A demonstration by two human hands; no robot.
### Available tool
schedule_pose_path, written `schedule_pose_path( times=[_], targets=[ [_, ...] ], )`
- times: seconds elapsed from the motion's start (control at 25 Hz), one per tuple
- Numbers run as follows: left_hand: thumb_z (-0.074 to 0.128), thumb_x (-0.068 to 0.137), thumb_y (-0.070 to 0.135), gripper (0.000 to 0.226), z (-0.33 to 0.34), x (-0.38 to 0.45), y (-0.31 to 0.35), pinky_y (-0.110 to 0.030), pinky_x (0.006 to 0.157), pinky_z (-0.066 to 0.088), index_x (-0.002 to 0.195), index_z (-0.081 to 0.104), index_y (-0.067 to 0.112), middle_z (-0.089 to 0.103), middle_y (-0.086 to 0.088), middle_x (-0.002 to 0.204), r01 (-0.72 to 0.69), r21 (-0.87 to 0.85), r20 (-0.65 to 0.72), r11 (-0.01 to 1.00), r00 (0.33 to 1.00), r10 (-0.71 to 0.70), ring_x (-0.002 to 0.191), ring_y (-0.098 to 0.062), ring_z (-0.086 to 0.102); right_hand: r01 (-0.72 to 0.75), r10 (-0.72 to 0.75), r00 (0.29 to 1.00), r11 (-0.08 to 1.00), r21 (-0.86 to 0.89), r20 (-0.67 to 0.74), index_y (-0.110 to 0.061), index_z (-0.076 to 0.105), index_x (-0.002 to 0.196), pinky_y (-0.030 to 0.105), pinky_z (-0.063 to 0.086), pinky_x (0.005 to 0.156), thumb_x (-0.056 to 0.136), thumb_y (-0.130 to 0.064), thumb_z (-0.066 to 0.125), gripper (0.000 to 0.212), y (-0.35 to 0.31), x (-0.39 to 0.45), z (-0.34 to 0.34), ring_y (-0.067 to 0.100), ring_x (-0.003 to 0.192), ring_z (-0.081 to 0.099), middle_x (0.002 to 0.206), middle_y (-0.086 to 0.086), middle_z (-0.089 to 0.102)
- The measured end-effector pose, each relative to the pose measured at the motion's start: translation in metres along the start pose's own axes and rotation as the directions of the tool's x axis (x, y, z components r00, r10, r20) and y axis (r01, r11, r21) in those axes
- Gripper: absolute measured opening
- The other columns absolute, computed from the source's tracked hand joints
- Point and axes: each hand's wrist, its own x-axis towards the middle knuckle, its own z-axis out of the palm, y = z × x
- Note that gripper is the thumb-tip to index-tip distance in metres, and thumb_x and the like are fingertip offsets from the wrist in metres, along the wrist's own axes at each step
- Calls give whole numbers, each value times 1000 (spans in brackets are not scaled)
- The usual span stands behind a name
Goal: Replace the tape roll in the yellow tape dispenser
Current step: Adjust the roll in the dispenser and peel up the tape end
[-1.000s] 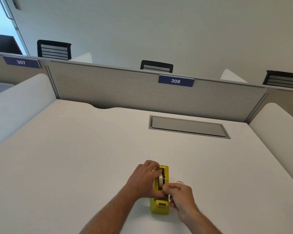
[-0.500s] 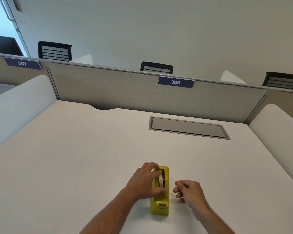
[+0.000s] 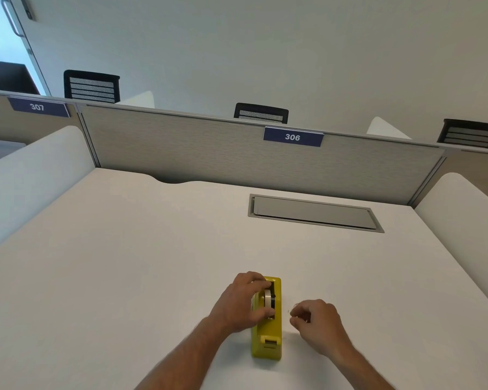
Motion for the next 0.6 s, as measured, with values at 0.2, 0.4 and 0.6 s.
schedule_pose_path(
  times=[0.2, 0.4, 0.6],
  targets=[
    [67, 77, 58, 66, -2, -2, 2, -23, 101, 41, 134, 54, 30, 45, 15, 140, -3, -50, -30, 999, 1000, 1, 128, -3, 38, 179, -157, 977, 971, 155, -143, -29, 75, 87, 14, 48, 64, 78, -21, 80, 13, -20, 7, 6, 6, 72, 64, 83, -15, 69],
    [67, 74, 58, 55, -4, -4, 5, -24, 99, 44, 124, 62, 35, 46, 17, 136, 10, -123, -61, 992, 998, -17, 125, 1, 38, 291, -274, 953, 947, 139, -127, -31, 72, 98, 20, 49, 73, 80, -25, 75, 19, -32, 21, 12, 4, 80, 57, 91, -15, 64],
    [72, 66, 55, 55, -4, -2, 5, -17, 98, 37, 116, 64, 33, 44, 19, 131, 38, -175, -58, 984, 997, -49, 126, -2, 38, 324, -323, 946, 946, 30, -39, -33, 67, 104, 23, 48, 82, 83, -32, 68, 21, -33, 29, 13, 4, 93, 53, 99, -18, 64]
  ],
)
